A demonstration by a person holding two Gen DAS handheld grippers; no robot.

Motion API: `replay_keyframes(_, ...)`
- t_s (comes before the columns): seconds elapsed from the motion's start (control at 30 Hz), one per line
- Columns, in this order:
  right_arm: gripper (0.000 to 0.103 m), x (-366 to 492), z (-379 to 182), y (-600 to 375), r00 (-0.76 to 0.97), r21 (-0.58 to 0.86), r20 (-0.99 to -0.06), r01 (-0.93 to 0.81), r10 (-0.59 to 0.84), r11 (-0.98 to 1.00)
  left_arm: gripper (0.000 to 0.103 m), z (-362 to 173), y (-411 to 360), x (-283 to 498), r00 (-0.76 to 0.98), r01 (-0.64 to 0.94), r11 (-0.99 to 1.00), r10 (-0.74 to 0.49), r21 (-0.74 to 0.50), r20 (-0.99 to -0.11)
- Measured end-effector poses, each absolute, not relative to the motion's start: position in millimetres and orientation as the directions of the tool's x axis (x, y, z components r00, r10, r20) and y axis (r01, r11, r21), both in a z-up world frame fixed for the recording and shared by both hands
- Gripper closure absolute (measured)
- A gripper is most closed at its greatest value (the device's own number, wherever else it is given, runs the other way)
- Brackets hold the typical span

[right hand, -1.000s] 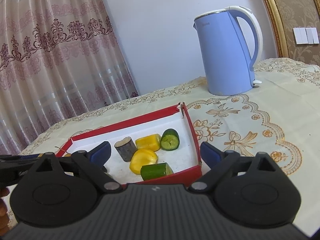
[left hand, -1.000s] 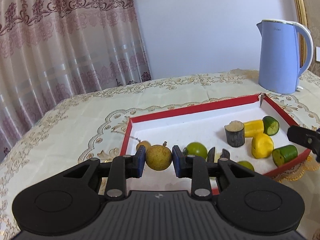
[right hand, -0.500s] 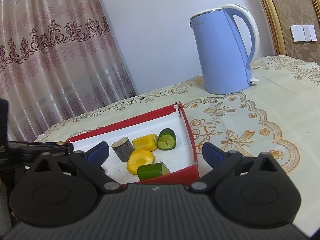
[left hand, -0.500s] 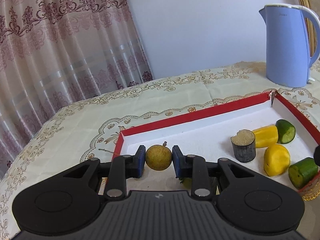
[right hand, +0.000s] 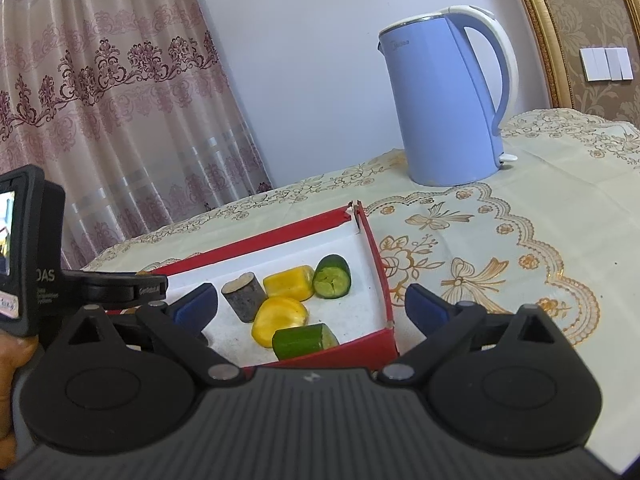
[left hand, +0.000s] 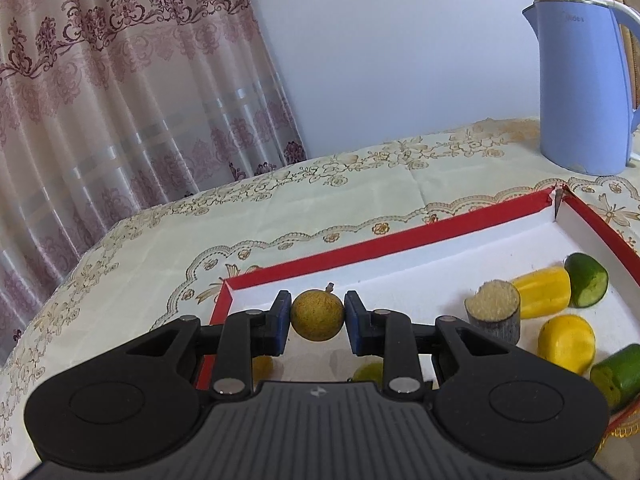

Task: Organize fruits
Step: 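Lower the round fruit into the tray and open the left tool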

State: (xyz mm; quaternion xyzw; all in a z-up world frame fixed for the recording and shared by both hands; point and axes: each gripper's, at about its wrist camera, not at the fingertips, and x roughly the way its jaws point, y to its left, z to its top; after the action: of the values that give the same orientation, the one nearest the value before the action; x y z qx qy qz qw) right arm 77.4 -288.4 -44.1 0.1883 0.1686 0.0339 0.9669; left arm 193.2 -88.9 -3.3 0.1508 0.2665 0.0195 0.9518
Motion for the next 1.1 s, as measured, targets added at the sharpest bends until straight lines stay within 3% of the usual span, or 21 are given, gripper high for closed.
replay_keyframes(1.1,0.003,78.4,-44.3,-285.3,0.941,0.356,-0.310,-0.018,0.136,0.934,0.075,-11.7,-88.9,222.5,0.826,0.049,0.960,0.117,0.276,-0.551)
